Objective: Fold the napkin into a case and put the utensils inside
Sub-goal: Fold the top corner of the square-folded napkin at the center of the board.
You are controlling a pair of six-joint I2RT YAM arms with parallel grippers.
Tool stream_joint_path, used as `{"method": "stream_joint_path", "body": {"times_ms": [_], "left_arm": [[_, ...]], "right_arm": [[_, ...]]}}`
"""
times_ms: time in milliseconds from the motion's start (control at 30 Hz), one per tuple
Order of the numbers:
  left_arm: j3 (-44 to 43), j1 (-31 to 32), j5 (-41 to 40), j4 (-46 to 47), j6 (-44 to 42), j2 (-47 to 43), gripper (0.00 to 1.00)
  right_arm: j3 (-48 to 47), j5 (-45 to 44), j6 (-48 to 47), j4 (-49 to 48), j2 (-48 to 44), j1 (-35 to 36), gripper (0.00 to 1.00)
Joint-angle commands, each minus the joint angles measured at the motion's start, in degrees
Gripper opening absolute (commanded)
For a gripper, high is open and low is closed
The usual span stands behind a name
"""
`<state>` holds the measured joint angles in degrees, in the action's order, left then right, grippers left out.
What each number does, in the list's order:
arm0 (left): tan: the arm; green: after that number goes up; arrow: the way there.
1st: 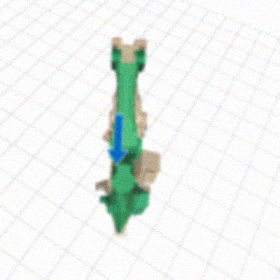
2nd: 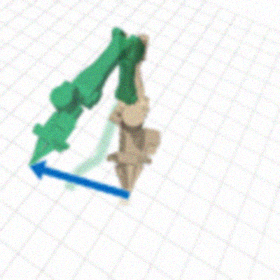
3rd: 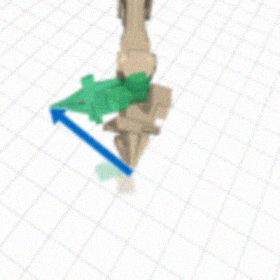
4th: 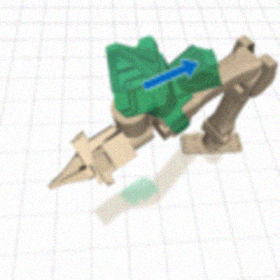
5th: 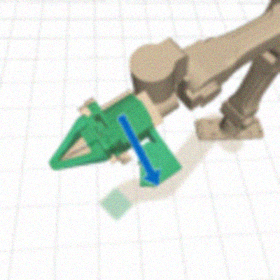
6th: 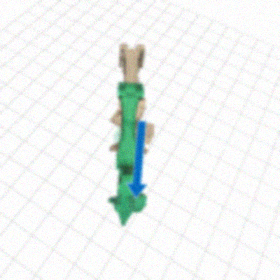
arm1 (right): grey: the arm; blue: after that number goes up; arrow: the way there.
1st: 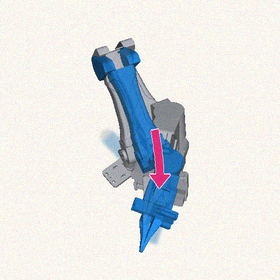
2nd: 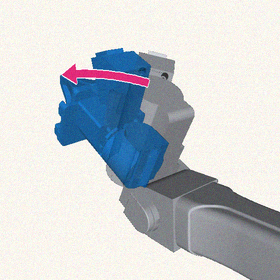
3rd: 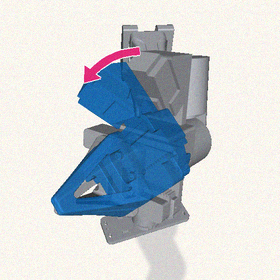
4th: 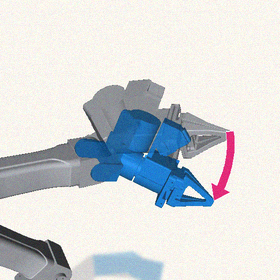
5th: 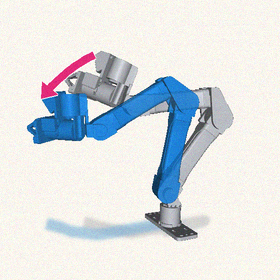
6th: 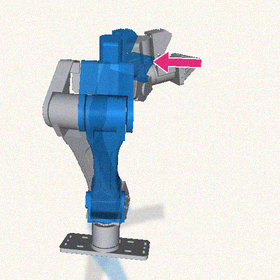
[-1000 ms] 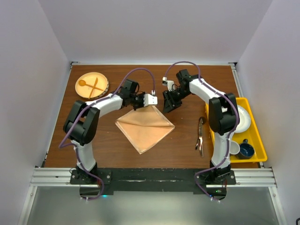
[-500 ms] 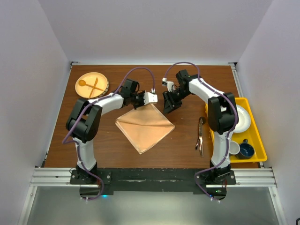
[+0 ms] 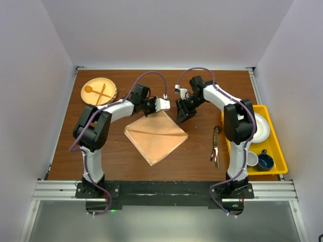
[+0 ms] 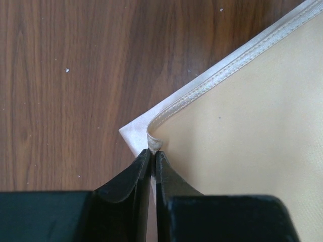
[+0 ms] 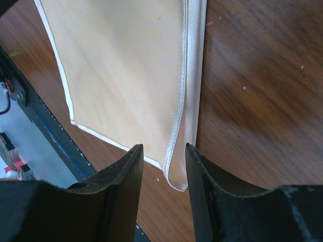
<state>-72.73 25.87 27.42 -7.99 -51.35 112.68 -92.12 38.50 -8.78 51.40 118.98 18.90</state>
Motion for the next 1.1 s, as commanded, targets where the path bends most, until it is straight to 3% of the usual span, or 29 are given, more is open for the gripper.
{"method": "stream_joint_path", "body": {"times_ms": [0,367,500,667,833,967,1067], "left_arm": [[-2.5,-0.5,0.1,3.3,1.1,1.1,0.14],[-2.1,-0.7,-3.4,7.1,3.1,1.3,0.23],[-2.6,-1.2,-5.3,13.3,7.7,-0.4,0.39],[-3.2,-3.7,-4.7,9.2,16.5,-7.2,0.55],[0.2,-10.9,8.2,-0.1,32.2,-17.0,0.56],[10.4,-14.4,18.9,-3.6,41.3,-23.6,0.53],[17.2,-15.3,22.3,-2.3,47.3,-26.9,0.49]], "right_arm": [[0.6,0.0,-0.2,0.4,-1.4,0.2,0.42],[0.7,0.6,0.2,0.6,-2.9,0.2,0.42],[2.8,2.0,0.7,-1.0,-5.3,0.1,0.42],[4.9,6.2,1.6,-4.1,-10.2,0.1,0.41],[8.0,8.7,2.6,-8.6,-12.9,2.1,0.41],[9.0,9.3,5.2,-12.0,-12.1,5.6,0.41],[9.1,9.1,6.9,-14.9,-10.3,6.8,0.41]]}}
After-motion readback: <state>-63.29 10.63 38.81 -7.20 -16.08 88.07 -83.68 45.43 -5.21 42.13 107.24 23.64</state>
